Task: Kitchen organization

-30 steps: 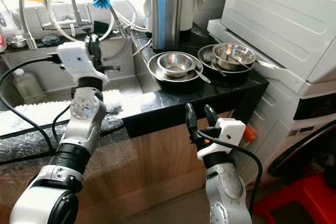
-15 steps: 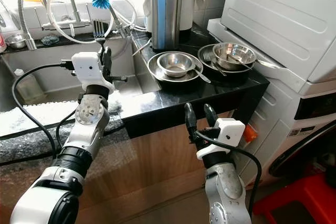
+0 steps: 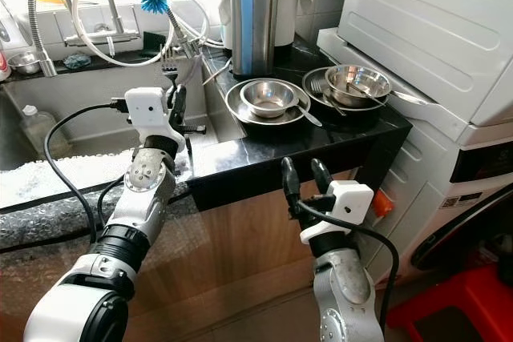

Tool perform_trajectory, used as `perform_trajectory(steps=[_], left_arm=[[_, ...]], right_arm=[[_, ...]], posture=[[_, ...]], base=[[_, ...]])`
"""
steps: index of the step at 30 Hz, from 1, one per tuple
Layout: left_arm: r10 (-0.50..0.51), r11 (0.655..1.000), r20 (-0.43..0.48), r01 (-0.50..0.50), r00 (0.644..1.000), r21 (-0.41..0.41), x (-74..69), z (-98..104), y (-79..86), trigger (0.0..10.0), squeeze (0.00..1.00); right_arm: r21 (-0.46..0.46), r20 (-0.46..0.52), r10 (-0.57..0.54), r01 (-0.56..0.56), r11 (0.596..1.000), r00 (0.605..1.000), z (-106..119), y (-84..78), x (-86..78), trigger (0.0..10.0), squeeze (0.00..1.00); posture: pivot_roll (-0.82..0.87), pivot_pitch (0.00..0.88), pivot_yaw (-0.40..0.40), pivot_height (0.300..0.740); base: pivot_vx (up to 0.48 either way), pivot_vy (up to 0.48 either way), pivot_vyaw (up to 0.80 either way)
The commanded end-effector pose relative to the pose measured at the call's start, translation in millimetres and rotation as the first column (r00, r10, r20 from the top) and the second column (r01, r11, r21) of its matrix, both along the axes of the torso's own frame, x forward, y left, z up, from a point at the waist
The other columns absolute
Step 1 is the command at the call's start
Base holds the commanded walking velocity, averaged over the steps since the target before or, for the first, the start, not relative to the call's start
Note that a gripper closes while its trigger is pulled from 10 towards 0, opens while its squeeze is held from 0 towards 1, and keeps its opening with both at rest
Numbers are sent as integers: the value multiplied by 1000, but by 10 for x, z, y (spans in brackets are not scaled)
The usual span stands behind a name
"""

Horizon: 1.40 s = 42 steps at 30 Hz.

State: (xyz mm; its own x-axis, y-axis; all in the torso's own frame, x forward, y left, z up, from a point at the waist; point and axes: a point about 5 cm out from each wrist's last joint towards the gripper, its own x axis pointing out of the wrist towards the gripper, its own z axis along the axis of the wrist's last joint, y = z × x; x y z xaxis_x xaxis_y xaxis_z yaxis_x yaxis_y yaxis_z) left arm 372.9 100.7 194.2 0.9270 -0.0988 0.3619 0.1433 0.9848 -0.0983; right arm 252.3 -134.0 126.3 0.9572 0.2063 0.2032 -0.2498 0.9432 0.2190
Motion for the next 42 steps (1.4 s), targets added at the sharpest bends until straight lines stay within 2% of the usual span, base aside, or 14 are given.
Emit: perform_trajectory(steps=[1, 11, 13, 19, 24, 25, 26, 29, 30, 32, 42], left_arm=[[-46, 999, -51, 47, 998, 25, 18, -69, -75, 10000, 0], [-101, 991, -111, 110, 989, 75, 13, -162, -129, 10000, 0], [-113, 980, -167, 137, 979, 141, 14, -246, -125, 10000, 0], [-107, 977, -192, 139, 976, 162, -19, -310, -31, 10000, 0], [-98, 983, -186, 124, 978, 134, -42, -305, 25, 10000, 0], [-79, 991, -158, 95, 984, 90, -42, -257, 58, 10000, 0], [-76, 993, -153, 89, 985, 81, -43, -246, 65, 10000, 0], [-74, 993, -151, 87, 986, 76, -46, -239, 69, 10000, 0], [-25, 1000, -59, 25, 998, 1, -28, -52, 117, 10000, 0], [0, 999, -28, -1, 1000, -35, -18, 17, 138, 10000, 0], [9, 998, 7, -9, 1000, -61, -2, 93, 70, 10000, 0]], right_arm=[[-3, 5, -1, 1, 1000, 1000, 2, 9, 8, 10000, 0], [-17, 10, 4, -3, 1000, 1000, 3, 22, 12, 10000, 0], [-15, 9, 3, -3, 1000, 1000, 1, 21, 11, 10000, 0], [-15, 8, 6, -6, 1000, 1000, -3, 28, 13, 10000, 0], [-16, 8, 9, -9, 1000, 1000, -5, 34, 16, 10000, 0], [-16, 8, 9, -9, 1000, 1000, -5, 34, 17, 10000, 0], [-16, 8, 9, -9, 1000, 1000, -5, 35, 17, 10000, 0], [-16, 8, 9, -9, 1000, 1000, -5, 35, 17, 10000, 0], [-16, 10, 7, -7, 1000, 1000, -5, 32, 20, 10000, 0], [-16, 11, 7, -6, 1000, 1000, -4, 34, 23, 10000, 0], [-17, 16, 3, -2, 1000, 1000, 7, 39, 31, 10000, 0]], posture=[[-135, 0, 13, 740], [-135, 0, 14, 740], [-135, 0, 14, 740], [-131, 0, 13, 740], [-129, 0, 12, 740], [-130, 0, 12, 740], [-130, 0, 12, 740], [-130, 0, 12, 740], [-130, 0, 11, 740], [-131, 0, 11, 740], [-137, 0, 16, 740]], base=[[0, 0, 0], [0, 0, 0], [0, 0, 0], [0, 0, 0], [0, 0, 0], [0, 0, 0], [0, 0, 0], [0, 0, 0], [0, 0, 0], [0, 0, 0], [0, 0, 0]])
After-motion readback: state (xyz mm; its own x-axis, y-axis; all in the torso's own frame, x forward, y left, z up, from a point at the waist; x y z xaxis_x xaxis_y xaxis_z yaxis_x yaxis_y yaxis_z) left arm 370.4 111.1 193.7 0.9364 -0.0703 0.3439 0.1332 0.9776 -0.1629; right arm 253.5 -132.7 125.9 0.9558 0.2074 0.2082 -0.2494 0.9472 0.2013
